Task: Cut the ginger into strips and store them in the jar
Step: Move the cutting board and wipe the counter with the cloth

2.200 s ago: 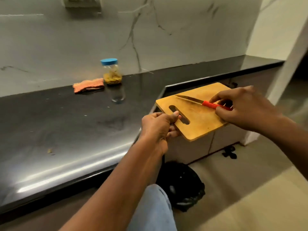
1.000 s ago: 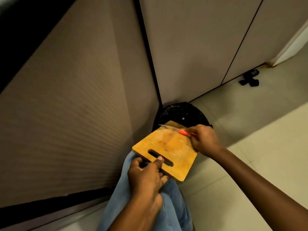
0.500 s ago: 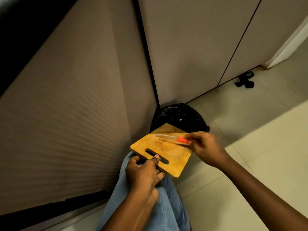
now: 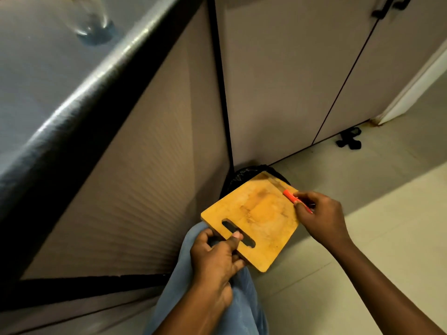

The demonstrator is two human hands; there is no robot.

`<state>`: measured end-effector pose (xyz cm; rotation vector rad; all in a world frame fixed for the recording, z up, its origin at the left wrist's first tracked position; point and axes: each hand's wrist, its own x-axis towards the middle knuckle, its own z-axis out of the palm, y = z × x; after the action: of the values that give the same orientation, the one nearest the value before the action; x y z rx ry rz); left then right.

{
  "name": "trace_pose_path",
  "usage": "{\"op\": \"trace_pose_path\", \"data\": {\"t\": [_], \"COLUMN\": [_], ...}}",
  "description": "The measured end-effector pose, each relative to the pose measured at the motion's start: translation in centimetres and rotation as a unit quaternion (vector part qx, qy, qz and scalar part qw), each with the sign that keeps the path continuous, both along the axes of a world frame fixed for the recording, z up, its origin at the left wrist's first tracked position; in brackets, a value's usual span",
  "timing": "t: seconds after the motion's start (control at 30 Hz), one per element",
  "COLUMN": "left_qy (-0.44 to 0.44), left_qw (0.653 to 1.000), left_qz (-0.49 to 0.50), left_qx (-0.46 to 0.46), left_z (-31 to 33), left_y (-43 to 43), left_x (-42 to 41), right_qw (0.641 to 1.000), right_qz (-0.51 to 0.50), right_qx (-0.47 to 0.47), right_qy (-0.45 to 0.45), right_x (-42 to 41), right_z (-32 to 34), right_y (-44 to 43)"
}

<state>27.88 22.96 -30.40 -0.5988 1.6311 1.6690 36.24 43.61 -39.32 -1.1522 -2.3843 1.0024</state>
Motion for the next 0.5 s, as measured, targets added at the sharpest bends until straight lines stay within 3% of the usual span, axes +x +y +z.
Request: {"op": "trace_pose_path", "data": {"t": [0.13, 0.5], "left_qy": [0.006, 0.088], "left_qw": [0.997, 0.961], "left_qz": [-0.053, -0.184], "left_qx": [0.053, 0.189], "left_z": [2.8, 15.1], "left_y": [0.3, -1.0], "left_x": [1.3, 4.3], "right_qw": [0.993, 0.967], "right_qz": [-0.024, -0.003], "right_qx": [0.080, 0.192], "right_qy": [0.083, 0.167], "right_x": [3.1, 10.0], "right_z": [5.5, 21.4], "right_y": [-1.0, -1.5]}}
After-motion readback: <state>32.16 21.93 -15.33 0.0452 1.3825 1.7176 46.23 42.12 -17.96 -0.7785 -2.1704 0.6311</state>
